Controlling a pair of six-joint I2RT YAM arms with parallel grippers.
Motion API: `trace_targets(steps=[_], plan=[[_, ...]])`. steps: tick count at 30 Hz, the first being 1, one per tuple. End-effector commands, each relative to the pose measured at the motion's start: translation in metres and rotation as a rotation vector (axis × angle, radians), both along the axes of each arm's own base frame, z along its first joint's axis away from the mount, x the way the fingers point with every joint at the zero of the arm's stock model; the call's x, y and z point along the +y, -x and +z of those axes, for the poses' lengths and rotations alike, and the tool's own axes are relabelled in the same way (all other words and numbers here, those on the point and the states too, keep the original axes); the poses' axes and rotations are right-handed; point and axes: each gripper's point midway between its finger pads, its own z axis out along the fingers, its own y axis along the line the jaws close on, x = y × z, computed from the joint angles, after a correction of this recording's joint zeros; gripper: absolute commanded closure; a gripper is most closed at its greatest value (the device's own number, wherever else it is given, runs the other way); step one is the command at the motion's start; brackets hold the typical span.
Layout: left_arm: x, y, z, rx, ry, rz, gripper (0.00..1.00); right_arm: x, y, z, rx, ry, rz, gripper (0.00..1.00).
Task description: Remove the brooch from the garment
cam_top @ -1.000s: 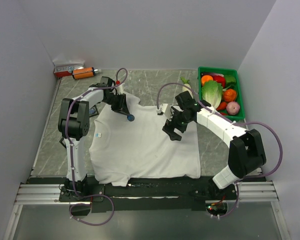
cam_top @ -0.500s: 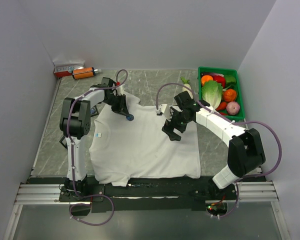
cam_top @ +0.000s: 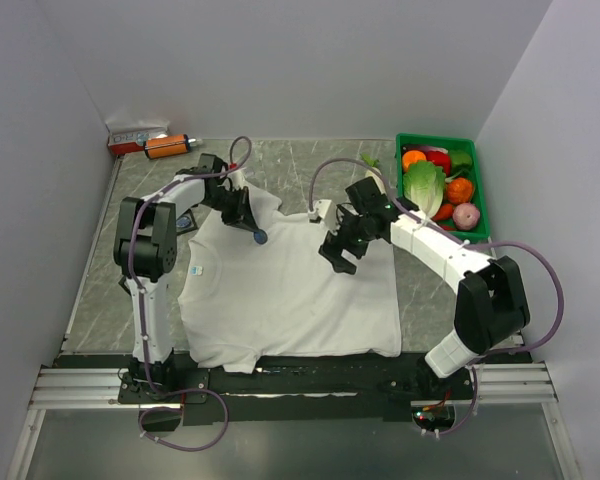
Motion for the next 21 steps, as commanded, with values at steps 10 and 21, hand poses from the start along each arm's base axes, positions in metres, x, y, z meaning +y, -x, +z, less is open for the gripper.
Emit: trace_targets(steps=[10, 21], plan=[[-0.028, 0.061, 0.068, 0.250, 0.372, 0.093, 0.99, 0.129, -0.056, 0.062, -0.618, -0.264, 0.211, 0.00], [-0.025, 0.074, 0.056, 0.489, 0.543, 0.177, 0.99, 0.181, -0.029, 0.023, -0.653, -0.272, 0.535, 0.11]])
